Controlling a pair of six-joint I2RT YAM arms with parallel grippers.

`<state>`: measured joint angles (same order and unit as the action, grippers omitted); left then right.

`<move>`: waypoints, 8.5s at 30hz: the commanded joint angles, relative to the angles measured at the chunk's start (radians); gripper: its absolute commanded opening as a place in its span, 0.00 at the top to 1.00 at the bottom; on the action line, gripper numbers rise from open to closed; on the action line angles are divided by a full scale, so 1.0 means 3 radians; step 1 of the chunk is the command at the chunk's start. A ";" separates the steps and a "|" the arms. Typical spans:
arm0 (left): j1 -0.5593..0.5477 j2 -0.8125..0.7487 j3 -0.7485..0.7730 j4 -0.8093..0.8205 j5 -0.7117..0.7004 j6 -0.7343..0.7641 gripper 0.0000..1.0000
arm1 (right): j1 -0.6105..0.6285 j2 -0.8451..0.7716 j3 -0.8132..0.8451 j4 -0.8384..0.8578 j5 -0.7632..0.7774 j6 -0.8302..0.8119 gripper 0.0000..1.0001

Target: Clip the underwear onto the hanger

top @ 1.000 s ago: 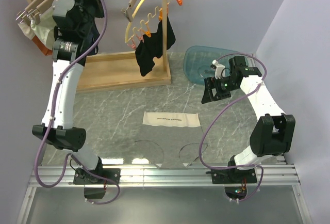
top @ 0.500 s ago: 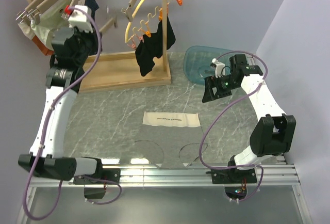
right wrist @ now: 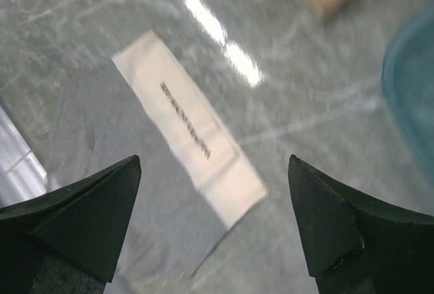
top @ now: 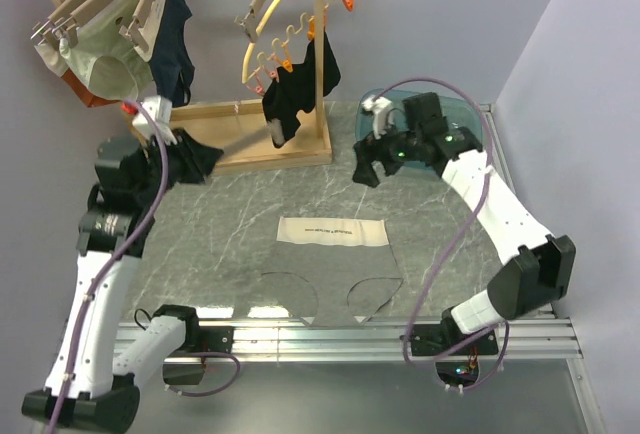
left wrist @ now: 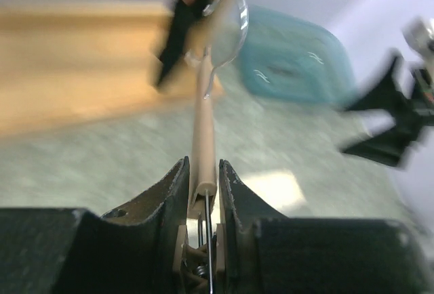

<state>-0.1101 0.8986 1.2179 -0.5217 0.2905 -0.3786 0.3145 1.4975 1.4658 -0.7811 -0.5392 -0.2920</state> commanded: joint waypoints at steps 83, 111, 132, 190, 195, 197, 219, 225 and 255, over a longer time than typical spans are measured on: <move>-0.0574 0.0860 -0.1130 0.1310 0.2591 -0.0487 0.96 | 0.1401 -0.0599 -0.0923 0.0538 0.0974 -0.2186 1.00; -0.0553 0.0963 -0.0935 0.0905 0.2729 0.0035 0.41 | 0.1370 -0.0558 -0.0806 0.0354 0.0836 -0.2156 1.00; -0.0554 0.0967 -0.1043 0.1151 0.2795 -0.0123 0.89 | 0.1299 -0.0482 -0.0662 0.0211 0.0683 -0.2135 1.00; -0.0559 0.1136 -0.1273 0.1769 0.2626 -0.0619 1.00 | 0.1324 -0.0528 -0.0729 0.0502 0.1076 -0.1880 0.28; -0.0477 0.1391 -0.1206 0.2030 0.2580 -0.0727 1.00 | 0.1299 -0.0635 -0.0760 0.0681 0.1092 -0.1482 0.20; -0.0456 0.1549 -0.1130 0.2061 0.2590 -0.0707 1.00 | 0.1283 -0.0645 -0.0749 0.0676 0.1015 -0.1303 0.21; -0.0277 0.2670 -0.0838 0.2710 0.2504 -0.0548 1.00 | 0.1615 0.0448 -0.0939 0.1979 0.1137 0.0794 0.59; -0.0272 0.2864 -0.0792 0.2813 0.2504 -0.0522 1.00 | 0.1651 0.0771 -0.1046 0.2496 0.1271 0.0794 0.58; -0.0267 0.3248 -0.0675 0.2506 0.2442 -0.0109 1.00 | 0.1677 0.1640 -0.1015 0.2660 0.1164 0.0743 0.65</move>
<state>-0.1947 1.8656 0.9787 0.2562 1.0225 -0.4732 0.8116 1.9556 1.1610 0.0219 -0.1287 -0.0658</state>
